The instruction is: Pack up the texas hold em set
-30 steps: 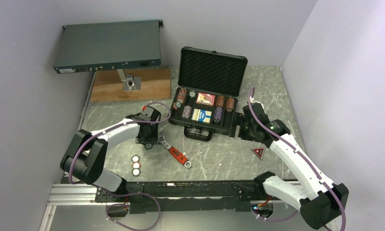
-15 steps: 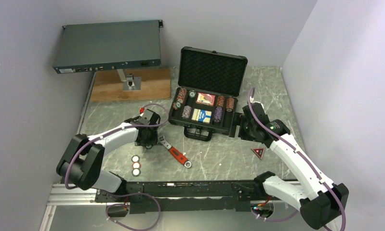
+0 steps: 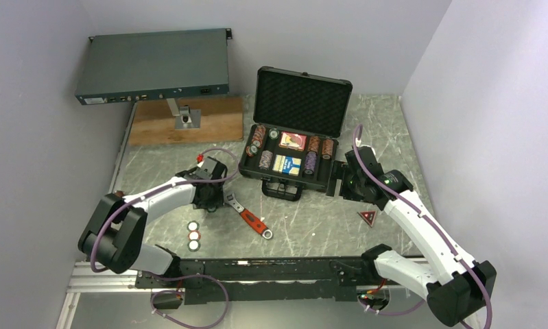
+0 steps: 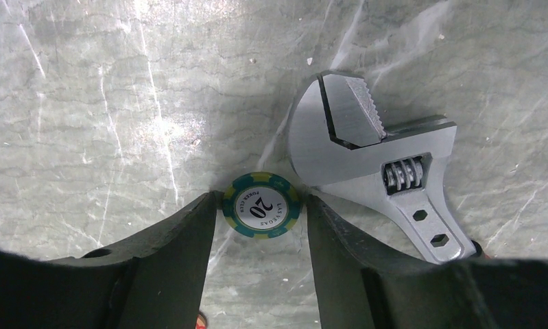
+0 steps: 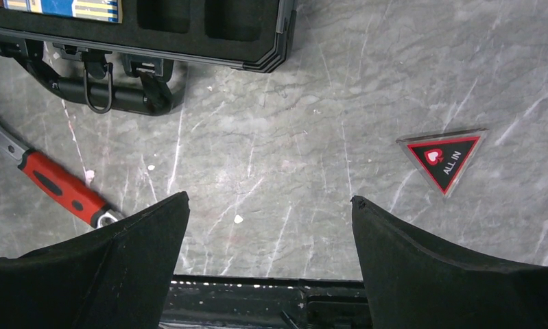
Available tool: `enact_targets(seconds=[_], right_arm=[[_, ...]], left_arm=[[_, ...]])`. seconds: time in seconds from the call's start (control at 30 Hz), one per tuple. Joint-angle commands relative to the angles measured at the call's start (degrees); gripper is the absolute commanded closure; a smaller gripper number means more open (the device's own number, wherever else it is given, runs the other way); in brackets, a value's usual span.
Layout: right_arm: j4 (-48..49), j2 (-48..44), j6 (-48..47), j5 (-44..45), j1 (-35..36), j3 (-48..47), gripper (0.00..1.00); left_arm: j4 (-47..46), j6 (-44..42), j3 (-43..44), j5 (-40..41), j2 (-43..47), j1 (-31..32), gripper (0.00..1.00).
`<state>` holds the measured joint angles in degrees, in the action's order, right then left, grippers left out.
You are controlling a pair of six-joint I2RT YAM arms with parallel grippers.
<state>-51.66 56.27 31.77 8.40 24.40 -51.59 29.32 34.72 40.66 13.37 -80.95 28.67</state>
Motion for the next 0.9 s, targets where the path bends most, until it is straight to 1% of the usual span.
enact_targets(seconds=[0.0, 0.23, 0.4, 0.57, 0.87], right_arm=[[-0.85, -0.53, 0.66, -0.06, -0.15, -1.94, 0.09], [-0.90, -0.69, 0.84, -0.14, -0.15, -1.67, 0.09], [-0.74, -0.70, 0.93, -0.14, -0.15, -1.58, 0.09], [-0.55, -0.68, 1.10, -0.14, -0.15, -1.34, 0.09], [-0.07, -0.87, 1.28, -0.32, -0.16, -1.01, 0.09]], left_arm=[[2.60, 1.57, -3.47, -3.26, -0.36, 0.51, 0.45], [1.08, 0.89, -4.40, -4.06, 0.12, 0.52, 0.66], [1.11, 0.53, -4.39, -4.39, 1.09, 0.53, 0.73], [3.73, 0.35, -2.88, -3.29, 3.63, 0.56, 0.77], [7.60, 0.44, -0.42, -2.23, 7.97, 0.52, 0.78]])
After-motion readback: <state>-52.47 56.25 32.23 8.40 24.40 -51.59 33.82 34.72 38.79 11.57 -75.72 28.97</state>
